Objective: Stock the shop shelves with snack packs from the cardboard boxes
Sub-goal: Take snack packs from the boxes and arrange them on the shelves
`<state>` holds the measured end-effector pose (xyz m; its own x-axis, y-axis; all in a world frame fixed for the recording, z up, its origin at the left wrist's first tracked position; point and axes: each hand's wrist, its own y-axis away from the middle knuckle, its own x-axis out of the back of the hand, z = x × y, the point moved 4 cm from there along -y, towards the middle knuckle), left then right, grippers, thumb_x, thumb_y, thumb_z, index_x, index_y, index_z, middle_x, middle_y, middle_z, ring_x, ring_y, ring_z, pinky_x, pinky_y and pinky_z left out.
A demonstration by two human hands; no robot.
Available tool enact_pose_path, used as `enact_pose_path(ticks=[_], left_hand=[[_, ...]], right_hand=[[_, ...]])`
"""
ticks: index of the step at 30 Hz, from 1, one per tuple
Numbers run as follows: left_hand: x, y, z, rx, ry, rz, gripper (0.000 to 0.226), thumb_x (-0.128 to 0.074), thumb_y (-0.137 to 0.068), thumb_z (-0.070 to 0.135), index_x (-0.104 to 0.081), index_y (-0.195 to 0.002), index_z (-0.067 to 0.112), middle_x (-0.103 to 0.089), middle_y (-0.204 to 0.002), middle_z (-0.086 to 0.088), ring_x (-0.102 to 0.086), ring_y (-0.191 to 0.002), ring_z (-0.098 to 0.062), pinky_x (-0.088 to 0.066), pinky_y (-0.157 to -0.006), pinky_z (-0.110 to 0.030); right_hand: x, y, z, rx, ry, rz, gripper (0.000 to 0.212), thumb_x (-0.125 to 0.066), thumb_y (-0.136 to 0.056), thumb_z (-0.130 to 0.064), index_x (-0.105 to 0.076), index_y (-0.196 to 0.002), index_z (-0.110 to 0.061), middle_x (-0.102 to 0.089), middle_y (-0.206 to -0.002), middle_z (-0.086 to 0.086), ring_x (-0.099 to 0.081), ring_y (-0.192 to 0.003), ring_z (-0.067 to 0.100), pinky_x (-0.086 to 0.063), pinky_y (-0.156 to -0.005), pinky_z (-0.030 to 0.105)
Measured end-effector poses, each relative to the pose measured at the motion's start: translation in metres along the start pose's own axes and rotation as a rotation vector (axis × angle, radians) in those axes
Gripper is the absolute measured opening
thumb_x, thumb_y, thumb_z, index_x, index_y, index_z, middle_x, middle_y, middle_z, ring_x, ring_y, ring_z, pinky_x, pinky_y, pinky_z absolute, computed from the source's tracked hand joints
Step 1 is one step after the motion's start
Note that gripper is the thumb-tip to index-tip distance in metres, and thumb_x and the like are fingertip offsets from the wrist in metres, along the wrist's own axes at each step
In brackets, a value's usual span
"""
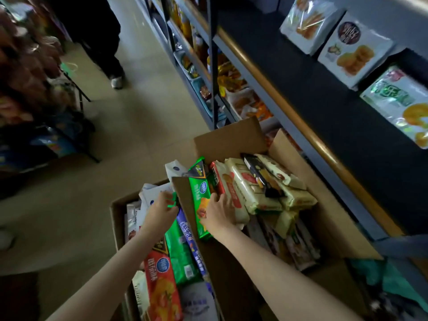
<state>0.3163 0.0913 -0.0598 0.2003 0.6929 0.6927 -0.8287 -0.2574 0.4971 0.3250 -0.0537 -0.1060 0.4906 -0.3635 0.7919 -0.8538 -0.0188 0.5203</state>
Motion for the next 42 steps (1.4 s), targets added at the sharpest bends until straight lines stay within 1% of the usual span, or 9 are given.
enact_pose_path(ticks=[7, 9, 12, 17, 21, 26, 32, 35, 42], left_hand=[[0.011, 0.01, -0.012, -0.041, 0.089, -0.066, 0.029, -0.051, -0.09, 0.011, -0.048, -0.118, 0.004, -0.058, -0.114, -0.009, -0.057, -0.1, -0.027, -0.044, -0.081, -0.031], [0.01, 0.012, -0.009, -0.018, 0.213, -0.137, 0.022, -0.058, -0.079, 0.017, -0.052, -0.098, 0.007, -0.062, -0.093, -0.011, -0.058, -0.09, -0.03, -0.046, -0.088, -0.037], [0.007, 0.031, 0.021, -0.015, 0.427, -0.325, 0.014, -0.061, -0.081, 0.02, -0.05, -0.073, 0.014, -0.056, -0.061, -0.004, -0.05, -0.065, -0.022, -0.045, -0.068, -0.029], [0.007, 0.086, 0.116, -0.179, 0.595, -0.653, 0.039, -0.058, -0.087, 0.038, -0.058, -0.113, 0.009, -0.063, -0.088, -0.004, -0.06, -0.074, -0.015, -0.052, -0.056, -0.022], [0.02, 0.171, 0.204, -0.42, 0.731, -0.863, 0.059, -0.071, -0.073, 0.034, -0.056, -0.12, 0.001, -0.062, -0.115, -0.019, -0.063, -0.099, -0.031, -0.051, -0.082, -0.034], [0.026, 0.298, 0.277, -0.743, 0.854, -0.789, 0.038, -0.067, -0.082, 0.009, -0.042, -0.111, 0.01, -0.06, -0.093, -0.009, -0.059, -0.063, -0.016, -0.051, -0.047, -0.019], [0.037, 0.424, 0.312, -1.13, 0.843, -0.691, 0.049, -0.07, -0.08, 0.006, -0.039, -0.117, 0.013, -0.062, -0.093, -0.01, -0.062, -0.071, -0.014, -0.051, -0.053, -0.019], [0.024, 0.486, 0.324, -1.276, 0.811, -0.811, 0.045, -0.066, -0.081, 0.002, -0.036, -0.112, 0.016, -0.062, -0.088, -0.009, -0.062, -0.062, -0.009, -0.047, -0.045, -0.014], [-0.008, 0.633, 0.356, -1.558, 0.707, -0.996, 0.051, -0.081, -0.067, 0.024, -0.042, -0.099, 0.031, -0.068, -0.098, -0.012, -0.063, -0.072, -0.018, -0.054, -0.065, -0.03]], right_hand=[[0.011, 0.022, -0.009, -0.081, -0.332, 0.06, 0.037, -0.06, -0.088, -0.015, -0.038, -0.117, -0.021, -0.035, -0.128, 0.014, -0.047, -0.108, 0.032, -0.045, -0.087, 0.039], [0.028, 0.036, -0.002, -0.119, -0.489, 0.077, 0.036, -0.071, -0.081, -0.02, -0.041, -0.101, -0.02, -0.043, -0.12, 0.01, -0.048, -0.097, 0.024, -0.043, -0.081, 0.033], [0.069, 0.077, 0.012, -0.097, -0.806, 0.115, 0.046, -0.081, -0.071, -0.023, -0.044, -0.098, -0.016, -0.05, -0.102, 0.004, -0.048, -0.093, 0.018, -0.037, -0.073, 0.026], [0.162, 0.182, 0.035, 0.064, -0.933, 0.398, 0.037, -0.076, -0.077, -0.013, -0.048, -0.101, -0.014, -0.052, -0.095, -0.002, -0.05, -0.092, 0.011, -0.041, -0.074, 0.023], [0.231, 0.288, 0.057, 0.079, -0.746, 0.648, 0.047, -0.076, -0.078, -0.014, -0.049, -0.116, -0.013, -0.055, -0.109, 0.003, -0.054, -0.101, 0.014, -0.043, -0.083, 0.024], [0.275, 0.407, 0.072, -0.01, -0.29, 1.038, 0.078, -0.078, -0.074, -0.022, -0.033, -0.137, -0.012, -0.053, -0.125, 0.008, -0.051, -0.117, 0.024, -0.037, -0.093, 0.028], [0.289, 0.511, 0.089, -0.16, -0.113, 1.242, 0.102, -0.075, -0.073, -0.045, -0.01, -0.148, -0.021, -0.028, -0.137, 0.009, -0.032, -0.13, 0.025, -0.036, -0.1, 0.035], [0.297, 0.555, 0.113, -0.269, -0.065, 1.358, 0.102, -0.076, -0.071, -0.041, -0.01, -0.148, -0.022, -0.025, -0.137, 0.01, -0.033, -0.129, 0.031, -0.041, -0.098, 0.044], [0.309, 0.692, 0.184, -0.438, -0.034, 1.65, 0.082, -0.072, -0.073, -0.038, -0.028, -0.141, -0.027, -0.043, -0.124, 0.01, -0.043, -0.118, 0.031, -0.04, -0.093, 0.041]])
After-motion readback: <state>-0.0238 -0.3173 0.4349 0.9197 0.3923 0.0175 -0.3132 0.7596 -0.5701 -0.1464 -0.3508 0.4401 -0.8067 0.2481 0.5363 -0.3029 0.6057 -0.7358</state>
